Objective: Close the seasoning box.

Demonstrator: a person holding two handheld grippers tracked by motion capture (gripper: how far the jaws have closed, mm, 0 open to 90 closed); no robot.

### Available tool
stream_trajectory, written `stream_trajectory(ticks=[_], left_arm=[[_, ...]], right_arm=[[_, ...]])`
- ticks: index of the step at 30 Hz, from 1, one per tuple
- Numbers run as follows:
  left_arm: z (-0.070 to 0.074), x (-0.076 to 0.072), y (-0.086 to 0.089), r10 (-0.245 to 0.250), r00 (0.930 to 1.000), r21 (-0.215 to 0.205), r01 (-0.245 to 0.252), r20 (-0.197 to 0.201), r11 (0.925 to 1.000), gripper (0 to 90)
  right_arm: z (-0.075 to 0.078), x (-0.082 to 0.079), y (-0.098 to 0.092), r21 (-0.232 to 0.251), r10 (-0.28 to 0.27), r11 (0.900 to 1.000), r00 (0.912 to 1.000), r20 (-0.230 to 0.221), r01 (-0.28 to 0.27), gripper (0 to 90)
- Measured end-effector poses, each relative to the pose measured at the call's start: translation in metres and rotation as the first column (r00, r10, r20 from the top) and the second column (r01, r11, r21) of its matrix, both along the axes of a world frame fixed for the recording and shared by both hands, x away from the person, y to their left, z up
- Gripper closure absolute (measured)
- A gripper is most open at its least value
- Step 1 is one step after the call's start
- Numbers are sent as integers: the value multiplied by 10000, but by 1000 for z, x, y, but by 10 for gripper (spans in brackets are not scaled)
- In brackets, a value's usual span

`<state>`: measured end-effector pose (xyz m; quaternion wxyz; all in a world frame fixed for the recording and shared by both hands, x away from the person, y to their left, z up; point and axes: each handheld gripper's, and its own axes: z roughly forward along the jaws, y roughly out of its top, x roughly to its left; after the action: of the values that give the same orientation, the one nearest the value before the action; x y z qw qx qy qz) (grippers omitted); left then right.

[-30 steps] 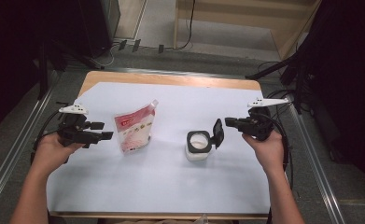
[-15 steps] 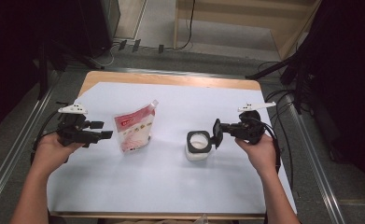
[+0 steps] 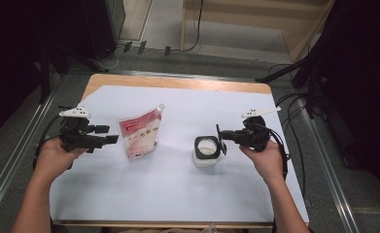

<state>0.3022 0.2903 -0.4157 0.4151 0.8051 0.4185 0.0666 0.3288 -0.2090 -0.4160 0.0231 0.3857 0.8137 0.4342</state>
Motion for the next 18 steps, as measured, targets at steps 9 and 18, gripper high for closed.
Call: stream_trajectory(ticks=[9, 18], left_arm=[[-3, 0, -1, -115, 9998, 46, 116, -175, 9999, 387], [-7, 2, -5, -278, 9978, 166, 288, -602, 9994, 384]], right_arm=[[1, -3, 9, 119, 414, 9991, 9991, -12, -414, 900], [-5, -4, 23, -262, 828, 9962, 9965, -63, -829, 900]])
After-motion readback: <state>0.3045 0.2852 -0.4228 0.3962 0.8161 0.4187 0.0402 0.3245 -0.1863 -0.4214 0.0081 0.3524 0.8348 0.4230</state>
